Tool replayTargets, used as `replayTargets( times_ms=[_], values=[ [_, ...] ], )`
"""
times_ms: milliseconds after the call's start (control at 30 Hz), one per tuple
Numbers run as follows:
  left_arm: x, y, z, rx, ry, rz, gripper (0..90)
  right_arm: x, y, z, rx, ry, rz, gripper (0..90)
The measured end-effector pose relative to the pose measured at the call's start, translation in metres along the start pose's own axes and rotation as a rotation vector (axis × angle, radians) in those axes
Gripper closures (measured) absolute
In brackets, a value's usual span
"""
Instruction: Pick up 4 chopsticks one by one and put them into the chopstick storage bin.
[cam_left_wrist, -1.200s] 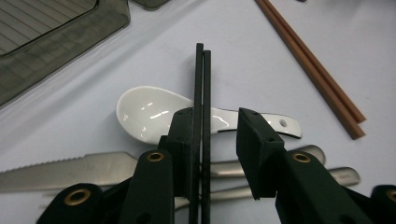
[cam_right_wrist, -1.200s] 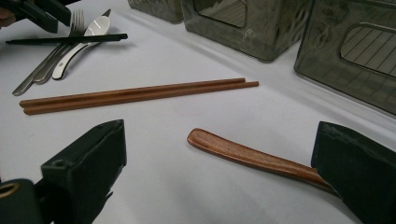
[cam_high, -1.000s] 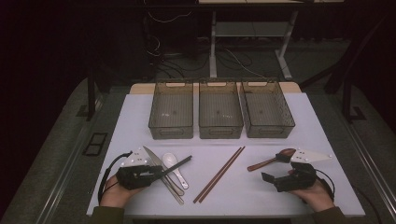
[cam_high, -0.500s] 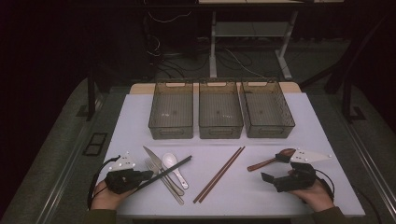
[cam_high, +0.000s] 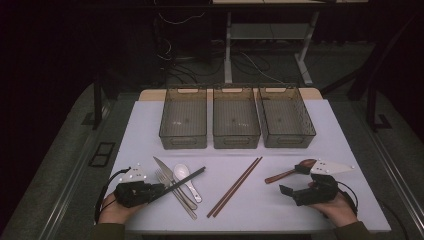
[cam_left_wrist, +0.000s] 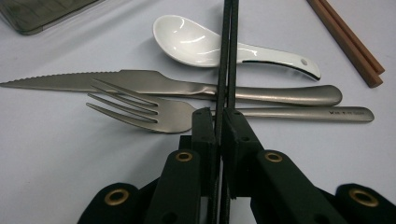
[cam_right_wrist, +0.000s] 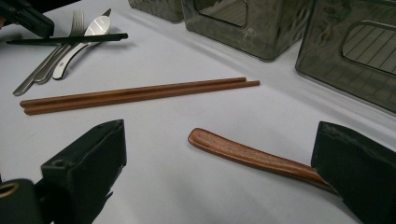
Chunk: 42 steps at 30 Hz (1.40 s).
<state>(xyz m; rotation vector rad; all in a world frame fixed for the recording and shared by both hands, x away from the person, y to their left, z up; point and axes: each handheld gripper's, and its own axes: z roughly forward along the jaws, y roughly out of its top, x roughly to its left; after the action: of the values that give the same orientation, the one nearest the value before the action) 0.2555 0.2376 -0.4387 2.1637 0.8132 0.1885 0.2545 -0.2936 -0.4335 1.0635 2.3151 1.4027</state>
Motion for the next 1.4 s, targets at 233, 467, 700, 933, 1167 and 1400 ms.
replayTargets(
  times_ms=[233, 467, 700, 933, 1167, 1400],
  values=[
    [0.000, 0.000, 0.001, 0.002, -0.006, 0.004, 81.8, 0.000, 0.000, 0.000, 0.000, -0.001, 0.001, 2.9],
    [0.001, -0.001, 0.002, 0.007, -0.002, 0.004, 81.0, 0.000, 0.000, 0.000, -0.001, -0.001, 0.001, 2.9],
    [0.002, -0.001, 0.005, 0.017, -0.008, 0.004, 81.0, 0.000, 0.000, 0.000, 0.000, -0.001, -0.001, 2.9],
    [0.002, -0.001, 0.008, 0.023, -0.018, 0.013, 81.2, 0.000, 0.000, 0.000, 0.000, -0.001, -0.001, 2.9],
    [0.001, 0.001, 0.012, 0.030, -0.031, 0.021, 81.3, 0.000, 0.000, 0.000, 0.001, 0.000, -0.003, 2.9],
    [0.002, 0.004, 0.017, 0.037, -0.047, 0.038, 82.1, 0.000, 0.000, 0.001, 0.002, 0.001, -0.004, 2.9]
  ],
)
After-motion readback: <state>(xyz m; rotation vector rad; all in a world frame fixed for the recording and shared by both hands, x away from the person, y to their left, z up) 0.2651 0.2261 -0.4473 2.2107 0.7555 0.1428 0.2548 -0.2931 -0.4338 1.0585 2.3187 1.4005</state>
